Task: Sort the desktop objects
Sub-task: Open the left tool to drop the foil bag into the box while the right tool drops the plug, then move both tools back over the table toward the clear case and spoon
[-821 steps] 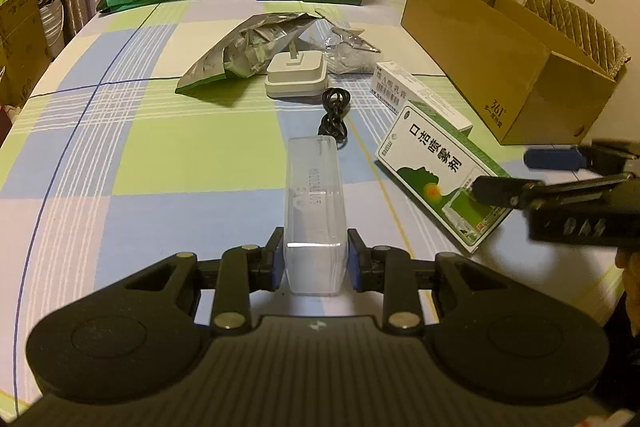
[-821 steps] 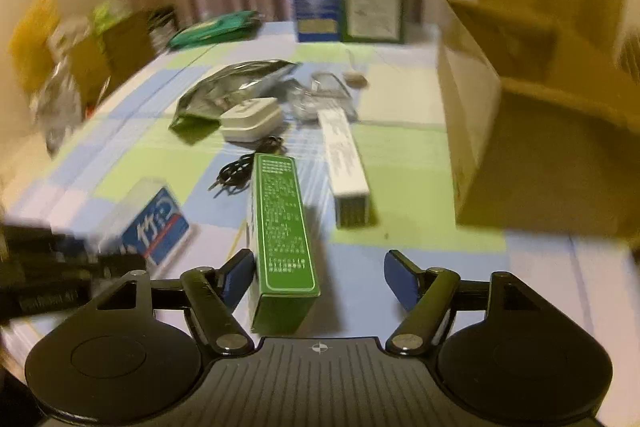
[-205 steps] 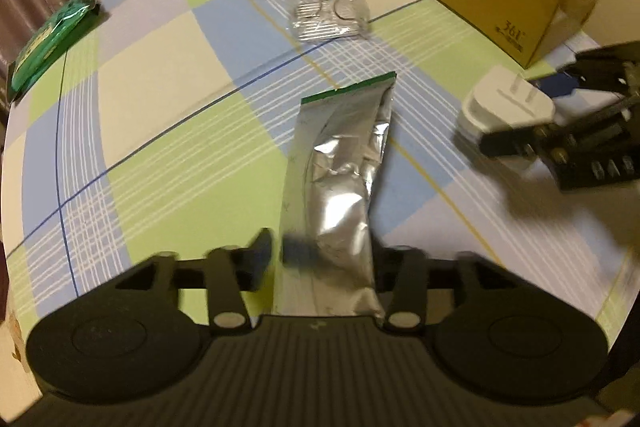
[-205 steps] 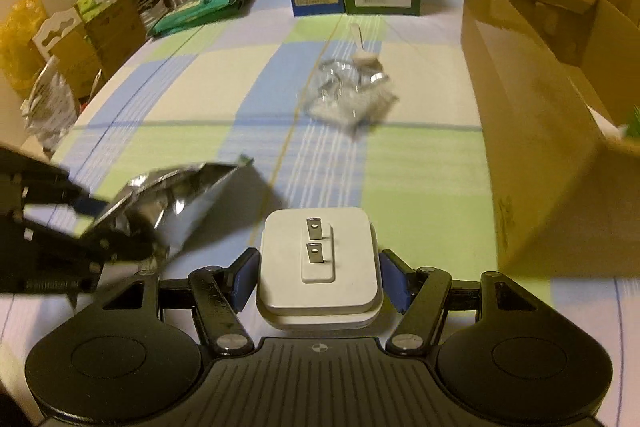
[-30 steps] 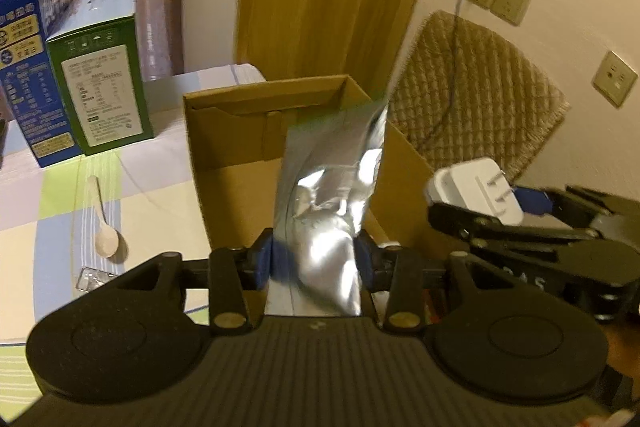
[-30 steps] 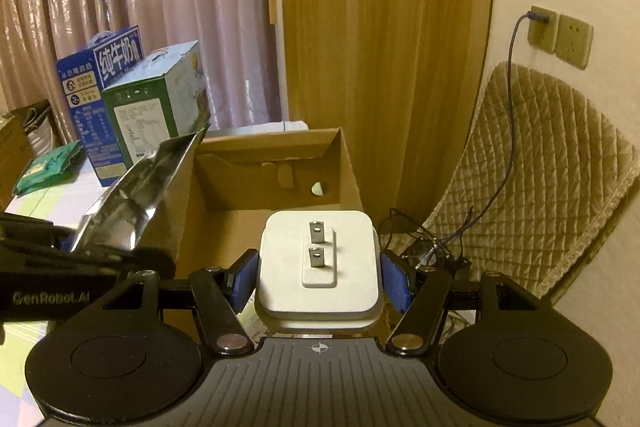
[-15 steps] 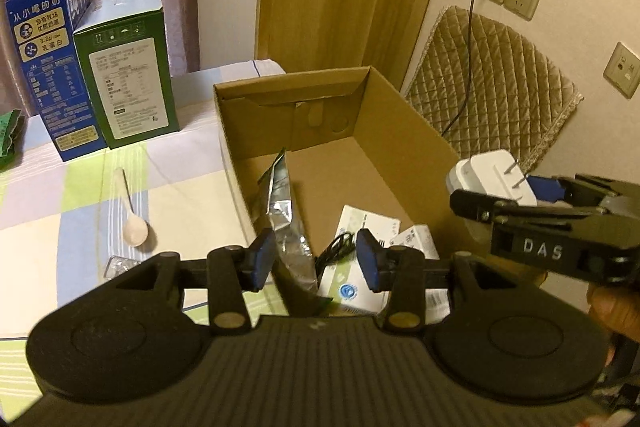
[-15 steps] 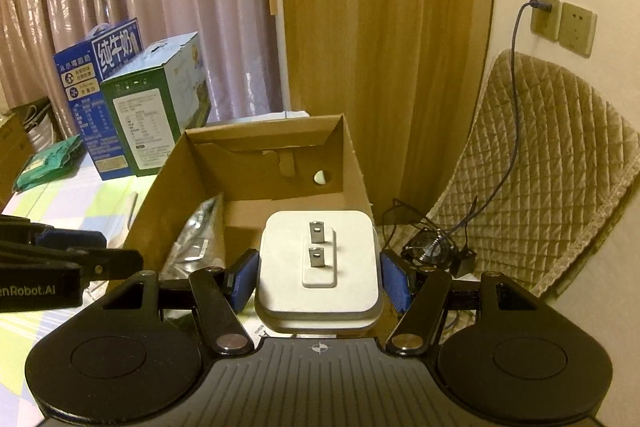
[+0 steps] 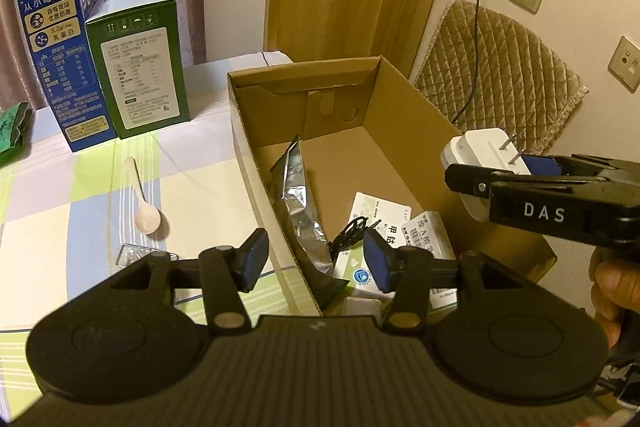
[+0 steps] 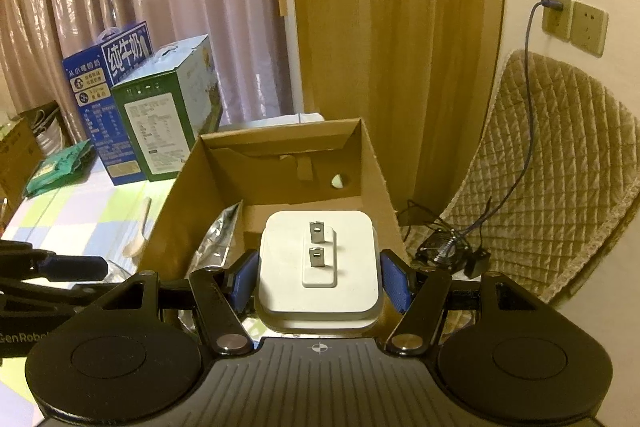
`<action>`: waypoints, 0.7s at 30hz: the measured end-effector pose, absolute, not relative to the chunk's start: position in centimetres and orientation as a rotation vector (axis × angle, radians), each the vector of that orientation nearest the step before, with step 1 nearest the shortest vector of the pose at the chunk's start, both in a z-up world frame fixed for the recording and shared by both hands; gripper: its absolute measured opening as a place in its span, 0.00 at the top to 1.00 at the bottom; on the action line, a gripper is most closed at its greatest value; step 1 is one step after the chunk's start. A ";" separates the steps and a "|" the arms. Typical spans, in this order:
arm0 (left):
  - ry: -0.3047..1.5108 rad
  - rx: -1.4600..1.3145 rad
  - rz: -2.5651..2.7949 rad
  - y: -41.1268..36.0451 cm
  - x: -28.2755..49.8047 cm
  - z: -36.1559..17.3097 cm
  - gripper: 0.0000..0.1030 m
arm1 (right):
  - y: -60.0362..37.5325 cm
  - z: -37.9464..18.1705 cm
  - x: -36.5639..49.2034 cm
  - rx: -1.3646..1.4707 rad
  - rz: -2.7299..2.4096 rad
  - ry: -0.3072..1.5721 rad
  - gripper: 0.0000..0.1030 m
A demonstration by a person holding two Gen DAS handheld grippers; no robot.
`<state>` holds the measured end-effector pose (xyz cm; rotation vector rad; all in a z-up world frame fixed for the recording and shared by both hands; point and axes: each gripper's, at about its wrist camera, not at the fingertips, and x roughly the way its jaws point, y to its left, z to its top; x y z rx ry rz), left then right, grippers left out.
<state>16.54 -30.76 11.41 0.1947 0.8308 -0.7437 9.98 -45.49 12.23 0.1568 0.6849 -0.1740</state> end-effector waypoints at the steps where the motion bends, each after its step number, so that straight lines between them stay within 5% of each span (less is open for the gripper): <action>1: 0.832 0.192 -0.743 -30.7 16.6 11.4 0.51 | -45.5 12.2 10.1 0.165 -0.169 0.684 0.40; 7: 0.841 0.187 -0.737 -29.8 16.7 11.2 0.44 | -45.3 12.4 10.3 0.176 -0.149 0.676 0.29; 21: 0.833 0.202 -0.711 -27.6 15.2 11.8 0.35 | -45.0 13.2 7.5 0.186 -0.168 0.680 0.23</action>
